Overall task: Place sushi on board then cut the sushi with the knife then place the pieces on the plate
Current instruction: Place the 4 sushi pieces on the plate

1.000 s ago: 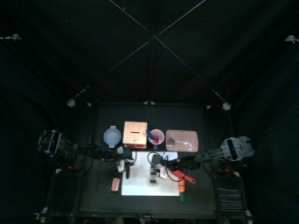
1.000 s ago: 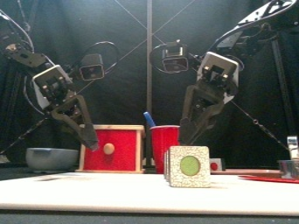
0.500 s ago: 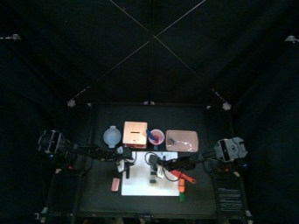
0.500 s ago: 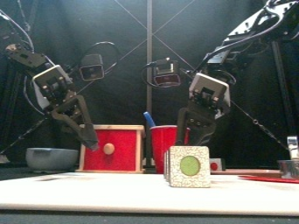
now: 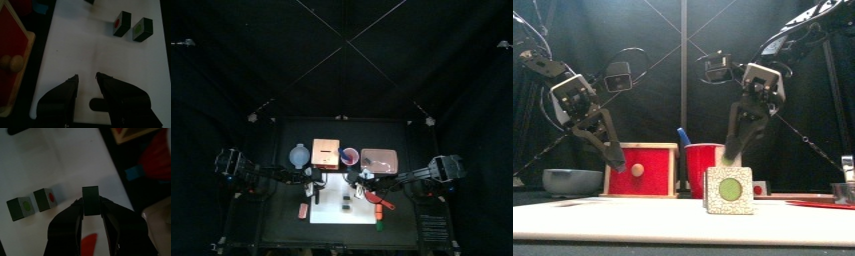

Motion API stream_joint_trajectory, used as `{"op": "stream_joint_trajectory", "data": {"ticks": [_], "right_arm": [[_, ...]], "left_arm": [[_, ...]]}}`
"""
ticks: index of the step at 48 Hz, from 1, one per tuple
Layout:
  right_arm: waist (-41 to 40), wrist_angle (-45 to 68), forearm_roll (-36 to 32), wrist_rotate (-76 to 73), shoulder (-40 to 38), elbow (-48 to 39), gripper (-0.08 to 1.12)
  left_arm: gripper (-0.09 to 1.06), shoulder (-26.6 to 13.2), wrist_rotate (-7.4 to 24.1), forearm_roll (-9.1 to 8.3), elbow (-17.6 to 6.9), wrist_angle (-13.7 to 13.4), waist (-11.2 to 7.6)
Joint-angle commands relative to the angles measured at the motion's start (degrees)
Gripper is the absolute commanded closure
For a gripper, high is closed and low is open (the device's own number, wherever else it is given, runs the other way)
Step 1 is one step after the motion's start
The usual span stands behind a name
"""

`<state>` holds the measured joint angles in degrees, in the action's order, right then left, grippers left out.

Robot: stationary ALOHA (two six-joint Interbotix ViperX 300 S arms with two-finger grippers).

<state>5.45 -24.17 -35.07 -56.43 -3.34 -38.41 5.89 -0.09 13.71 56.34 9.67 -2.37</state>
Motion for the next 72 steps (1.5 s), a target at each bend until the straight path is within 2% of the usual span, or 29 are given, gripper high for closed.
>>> {"op": "stream_joint_trajectory", "data": {"ticks": [1,11,21,38,44,50,56,64,72], "right_arm": [[-1.1,-3.6,0.6,0.0,-6.9,-1.6,0.47],[-4.4,-9.8,0.7,-0.1,-16.8,-6.3,0.47],[-12.0,-10.5,1.8,-0.1,-23.7,-12.0,0.47],[-24.8,-0.4,3.1,0.1,-21.9,-20.6,0.45],[-27.4,7.1,3.3,-0.1,-19.0,-22.5,0.39],[-29.0,8.9,3.7,0.0,-15.0,-22.9,0.30],[-29.1,8.9,3.3,0.0,-12.1,-22.0,0.24],[-28.4,8.2,3.6,0.0,-12.9,-19.5,0.24],[-20.6,2.7,4.0,0.0,-16.0,-14.5,0.24]], "left_arm": [[0.21,0.4,0.1,-0.09,-1.0,0.4,0.18],[0.21,0.3,0.1,-0.09,-1.0,0.4,0.18],[0.21,0.3,0.1,-0.09,-1.0,0.4,0.18],[0.21,0.3,0.2,-0.09,-1.0,0.4,0.70],[0.21,0.3,0.2,-0.09,-1.0,0.4,1.14],[0.21,0.3,0.2,-0.09,-1.1,0.4,1.14],[0.21,0.3,0.1,0.00,-1.1,0.1,1.05],[0.21,0.3,0.1,-0.09,-1.1,0.0,1.14],[0.21,0.3,-0.1,0.00,-1.1,0.1,0.79]]}}
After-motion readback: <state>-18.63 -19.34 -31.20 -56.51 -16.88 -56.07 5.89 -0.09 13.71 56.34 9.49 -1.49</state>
